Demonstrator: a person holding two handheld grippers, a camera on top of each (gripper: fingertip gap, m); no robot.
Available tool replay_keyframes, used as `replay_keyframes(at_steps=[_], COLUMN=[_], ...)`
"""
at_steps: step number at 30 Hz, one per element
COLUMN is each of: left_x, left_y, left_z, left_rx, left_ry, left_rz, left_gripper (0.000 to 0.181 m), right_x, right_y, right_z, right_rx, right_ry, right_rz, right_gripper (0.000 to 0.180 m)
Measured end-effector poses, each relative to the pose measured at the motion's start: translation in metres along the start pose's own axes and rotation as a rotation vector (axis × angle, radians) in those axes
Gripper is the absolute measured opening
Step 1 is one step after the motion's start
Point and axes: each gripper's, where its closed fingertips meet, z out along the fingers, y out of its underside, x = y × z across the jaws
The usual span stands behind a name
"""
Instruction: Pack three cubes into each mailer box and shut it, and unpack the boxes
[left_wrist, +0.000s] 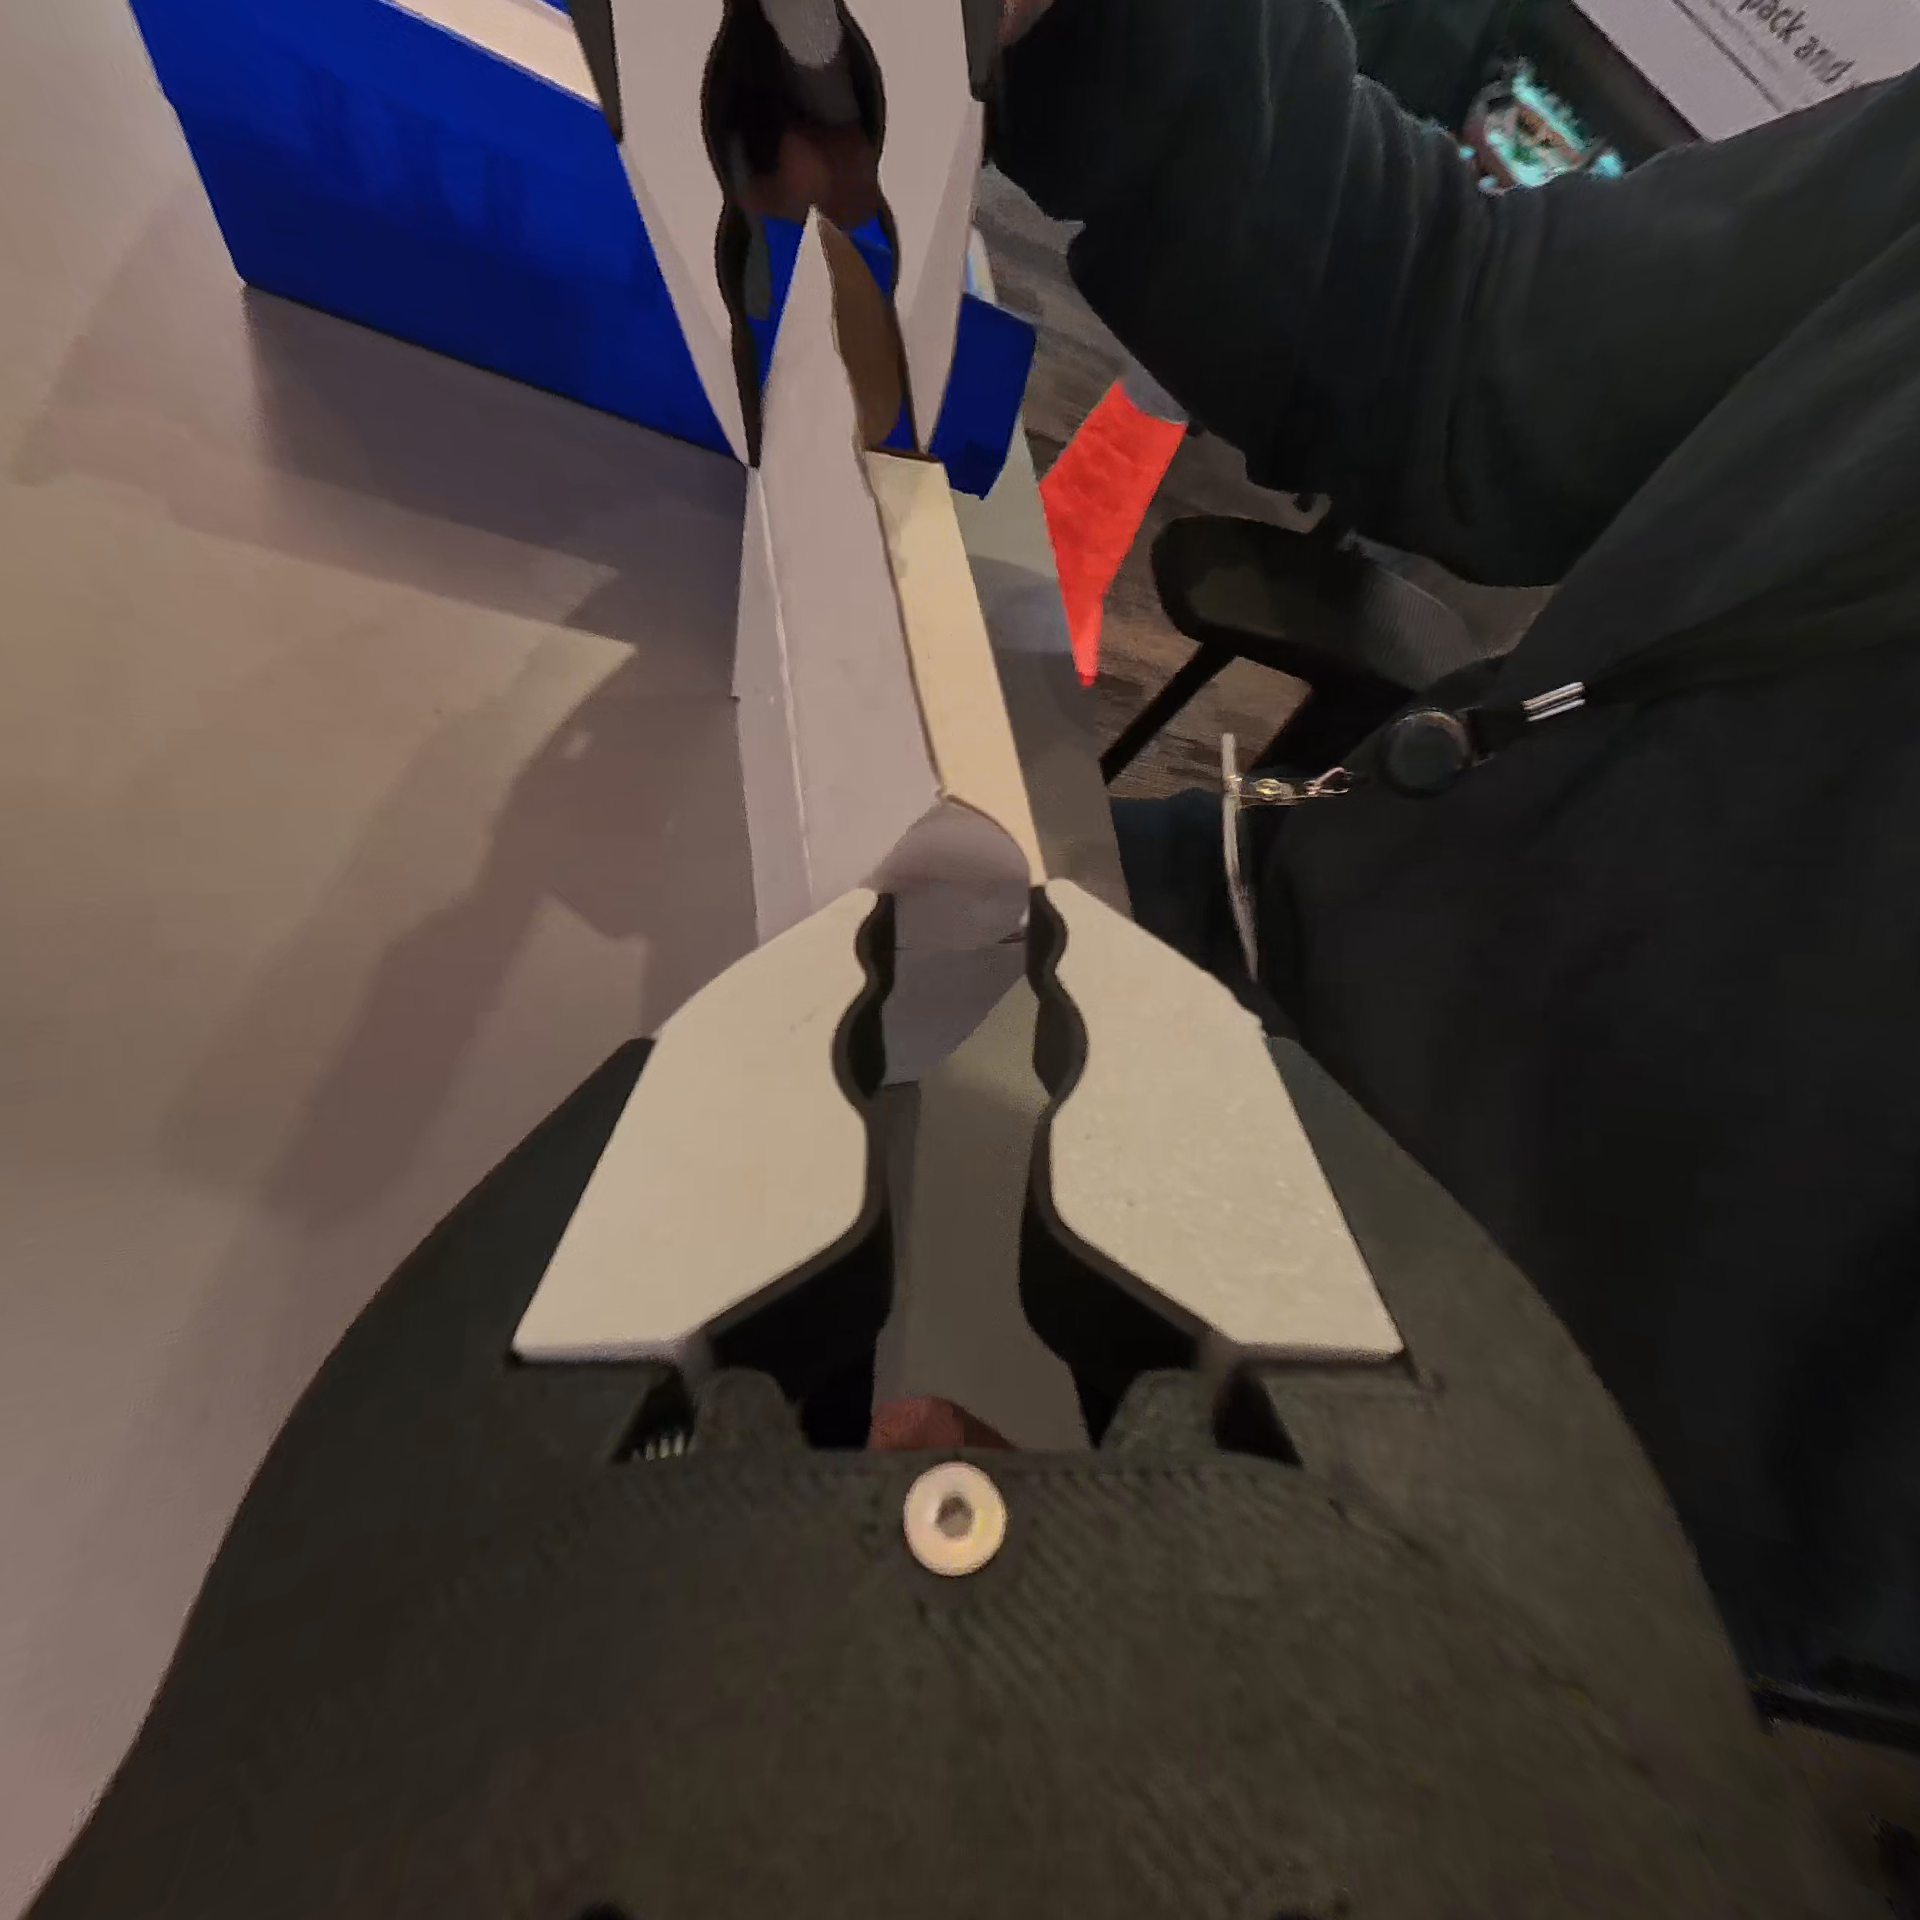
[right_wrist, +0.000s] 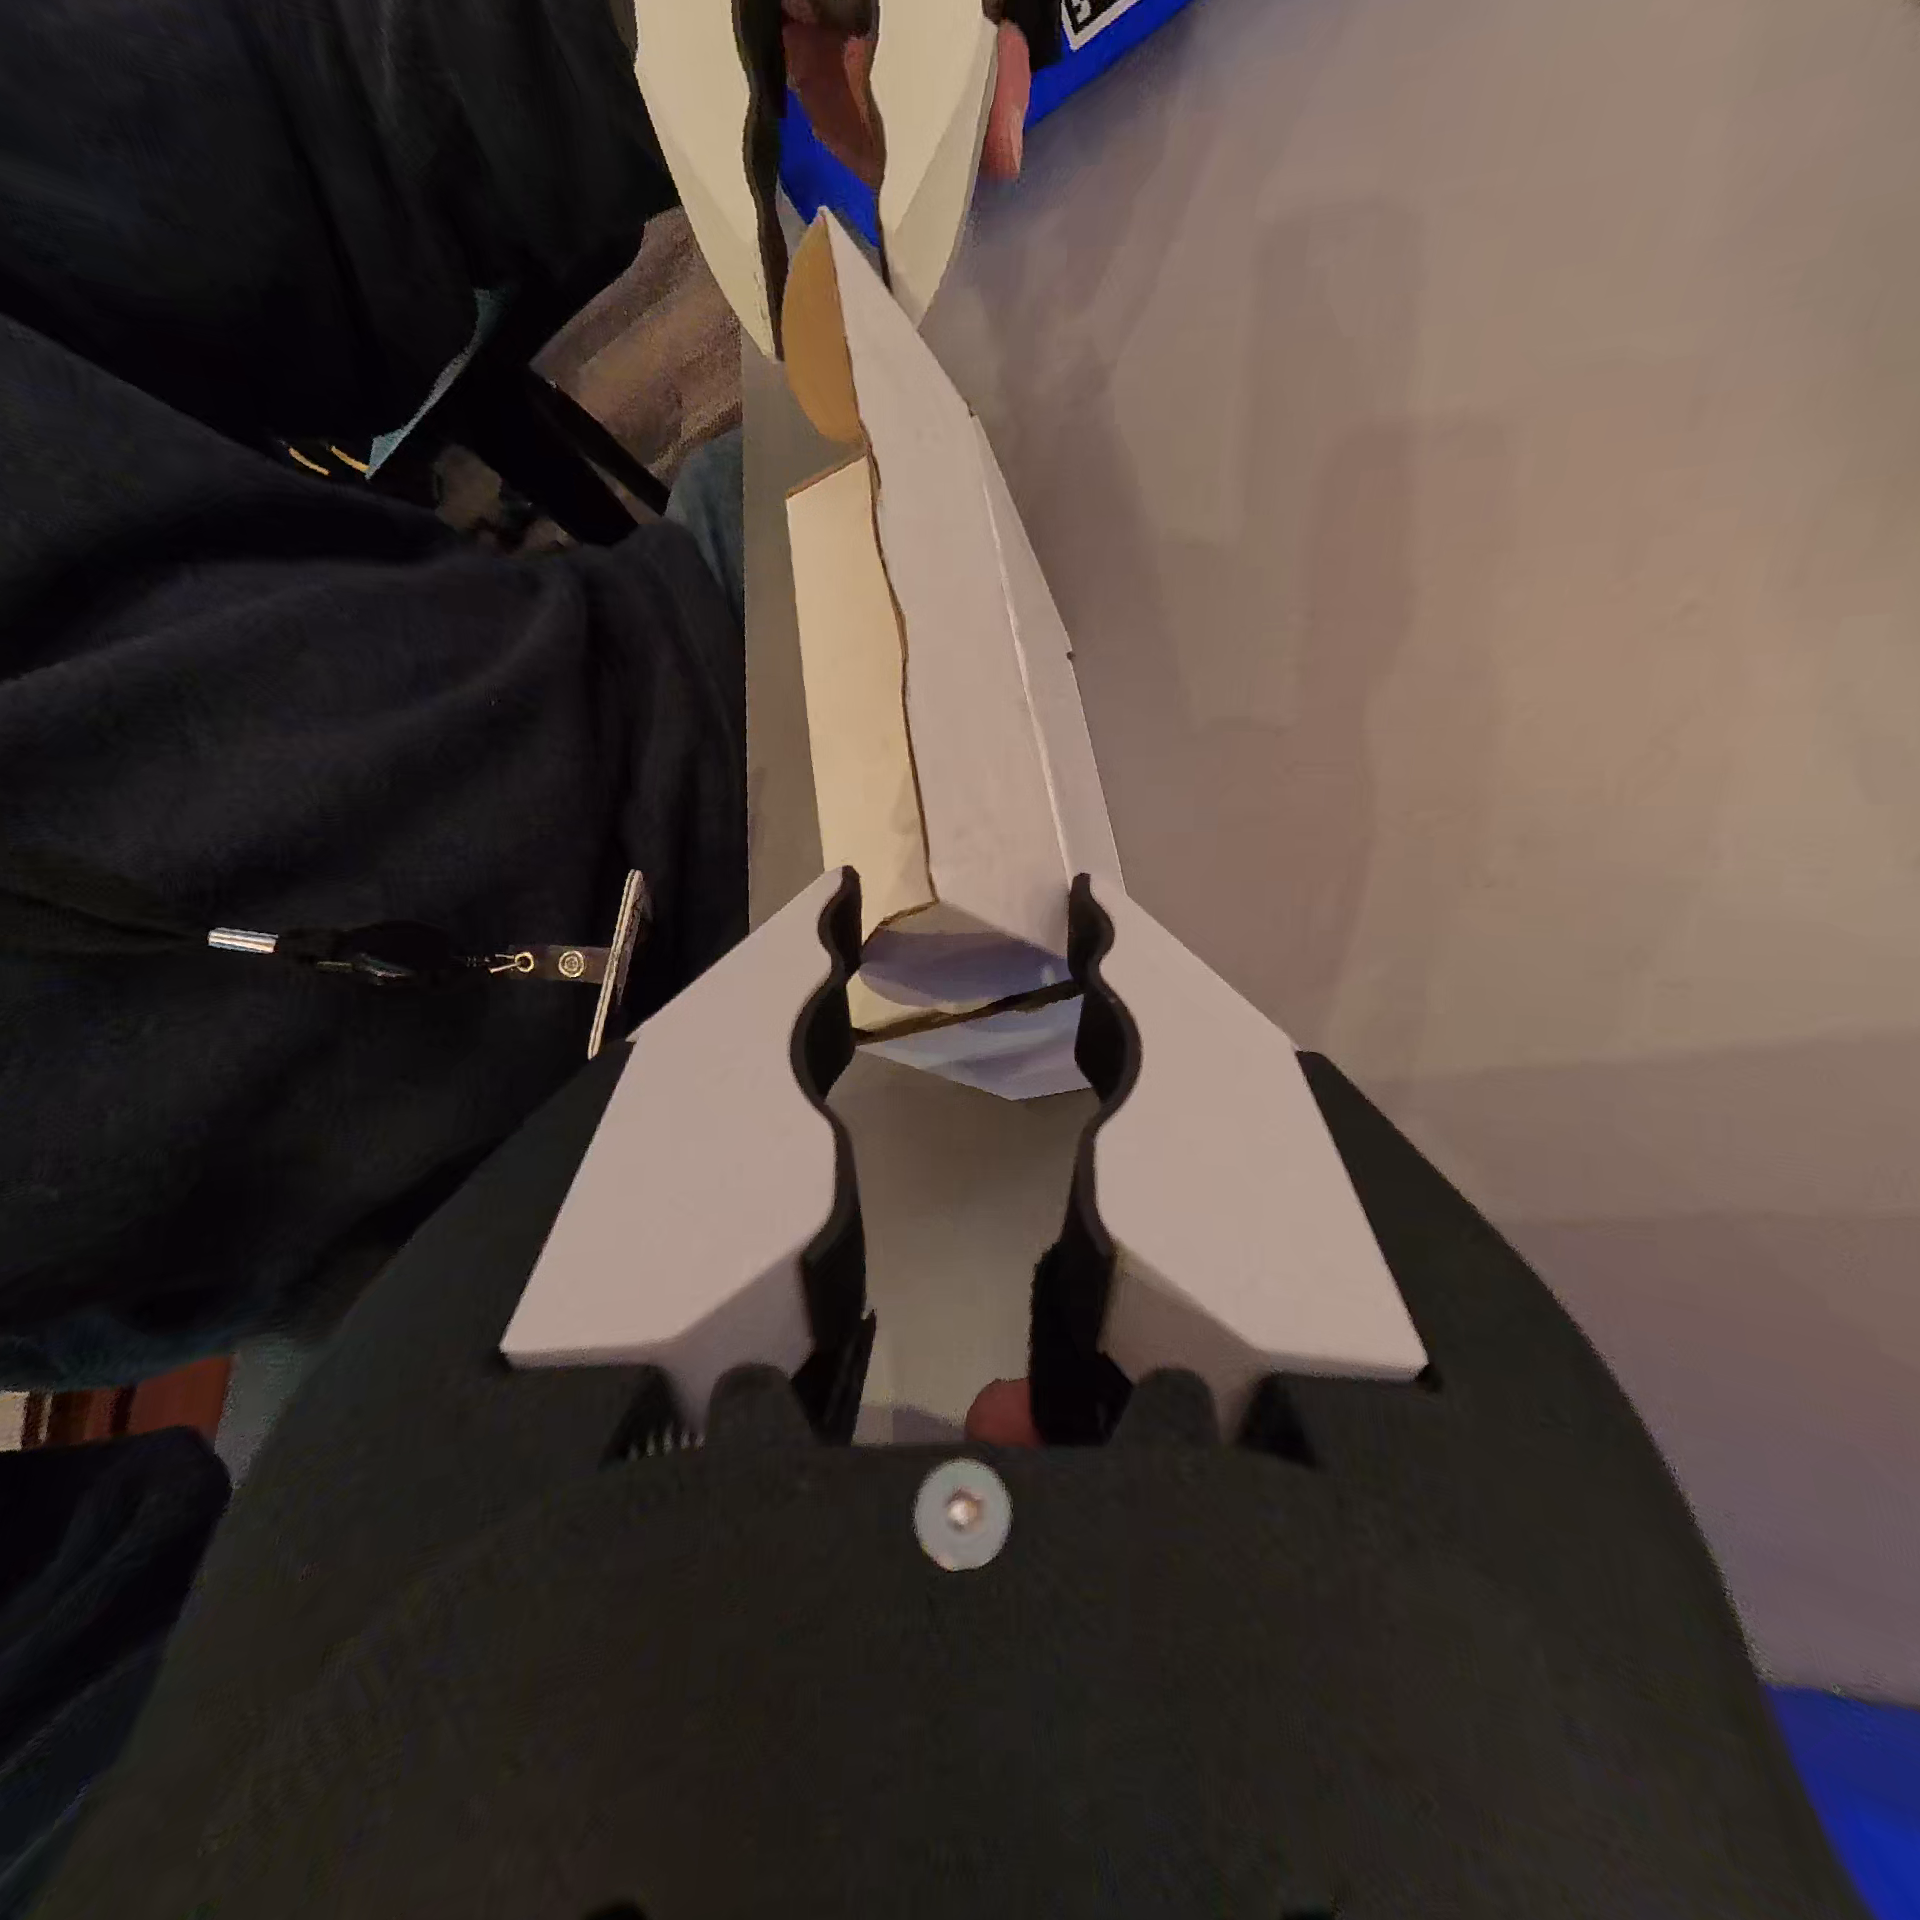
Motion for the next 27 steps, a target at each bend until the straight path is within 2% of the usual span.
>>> replay_keyframes(at_steps=[5,13,17,23,27], left_x=[0.004,-0.008,-0.009,-0.004,0.002], left_y=[-0.003,-0.006,-0.003,0.002,-0.001], left_z=[0.002,0.0,-0.004,-0.01,0.003], left_rx=[0.055,0.141,0.097,0.007,-0.012], left_ry=[-0.072,-0.169,-0.184,-0.178,-0.134], left_rz=[0.113,0.12,0.144,0.252,0.284], left_gripper=[0.033,0.045,0.053,0.053,0.052], right_x=[0.0,-0.001,-0.003,-0.005,-0.006], right_y=[0.003,0.003,0.002,0.002,0.002], right_z=[-0.001,-0.001,0.002,0.003,0.006], right_rx=[-0.007,0.0,0.0,-0.008,-0.013], right_ry=[0.026,0.039,0.037,0.038,0.039], right_rz=[-0.02,-0.041,-0.063,-0.073,-0.081], right_gripper=[0.038,0.039,0.038,0.038,0.038])
